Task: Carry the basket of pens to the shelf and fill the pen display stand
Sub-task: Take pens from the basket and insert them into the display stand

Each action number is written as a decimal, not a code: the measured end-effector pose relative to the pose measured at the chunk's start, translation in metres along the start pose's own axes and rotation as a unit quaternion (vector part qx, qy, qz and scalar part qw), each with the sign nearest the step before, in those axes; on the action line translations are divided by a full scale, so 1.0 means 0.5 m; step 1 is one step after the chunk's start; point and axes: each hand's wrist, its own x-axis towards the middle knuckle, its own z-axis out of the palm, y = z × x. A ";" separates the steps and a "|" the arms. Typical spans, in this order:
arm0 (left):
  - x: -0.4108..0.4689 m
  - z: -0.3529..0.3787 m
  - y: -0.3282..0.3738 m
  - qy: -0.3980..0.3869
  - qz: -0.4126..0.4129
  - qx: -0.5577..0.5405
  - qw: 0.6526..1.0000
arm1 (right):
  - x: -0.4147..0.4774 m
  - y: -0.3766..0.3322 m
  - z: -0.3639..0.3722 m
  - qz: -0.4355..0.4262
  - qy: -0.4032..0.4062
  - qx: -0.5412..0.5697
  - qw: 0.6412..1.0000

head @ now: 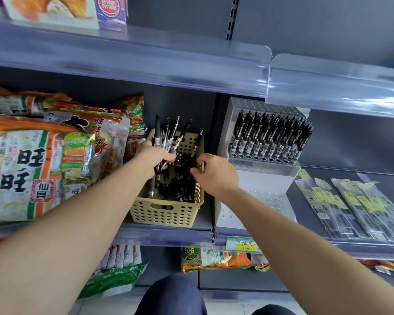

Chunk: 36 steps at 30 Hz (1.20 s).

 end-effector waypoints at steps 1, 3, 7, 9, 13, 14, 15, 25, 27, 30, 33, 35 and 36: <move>-0.004 -0.001 0.002 -0.005 0.007 -0.005 1.000 | 0.001 -0.004 -0.002 0.000 0.001 0.017 1.000; -0.010 -0.002 0.005 -0.020 0.002 -0.010 1.000 | 0.005 -0.016 -0.010 -0.004 0.004 0.071 0.997; -0.028 -0.005 0.013 -0.067 0.007 -0.014 0.998 | 0.024 -0.052 -0.034 0.034 0.008 0.266 0.963; -0.029 -0.004 0.014 -0.080 0.016 -0.012 0.997 | 0.038 -0.065 -0.045 0.083 0.001 0.369 0.926; -0.053 -0.002 0.024 -0.115 0.040 -0.023 0.992 | 0.051 -0.068 -0.058 0.155 0.026 0.498 0.853; -0.056 -0.002 0.026 -0.121 0.046 -0.026 0.991 | 0.051 -0.065 -0.060 0.163 0.027 0.522 0.836; -0.056 -0.003 0.026 -0.125 0.046 -0.034 0.990 | 0.052 -0.060 -0.060 0.166 0.024 0.541 0.824; -0.063 0.018 0.028 -0.130 0.068 -0.046 0.988 | 0.032 -0.031 -0.095 0.125 0.079 0.554 0.819; -0.066 0.026 0.033 -0.132 0.078 -0.049 0.987 | 0.027 -0.029 -0.105 0.114 0.087 0.549 0.824; -0.081 0.036 0.043 -0.130 0.085 -0.062 0.986 | 0.021 -0.026 -0.114 0.111 0.084 0.540 0.830; -0.096 0.047 0.052 -0.115 0.087 -0.090 0.985 | 0.014 -0.023 -0.118 0.111 0.073 0.530 0.838; -0.104 0.054 0.057 -0.106 0.081 -0.108 0.985 | 0.009 -0.018 -0.122 0.112 0.075 0.528 0.838; -0.108 0.057 0.059 -0.107 0.073 -0.117 0.985 | 0.007 -0.015 -0.125 0.114 0.077 0.528 0.838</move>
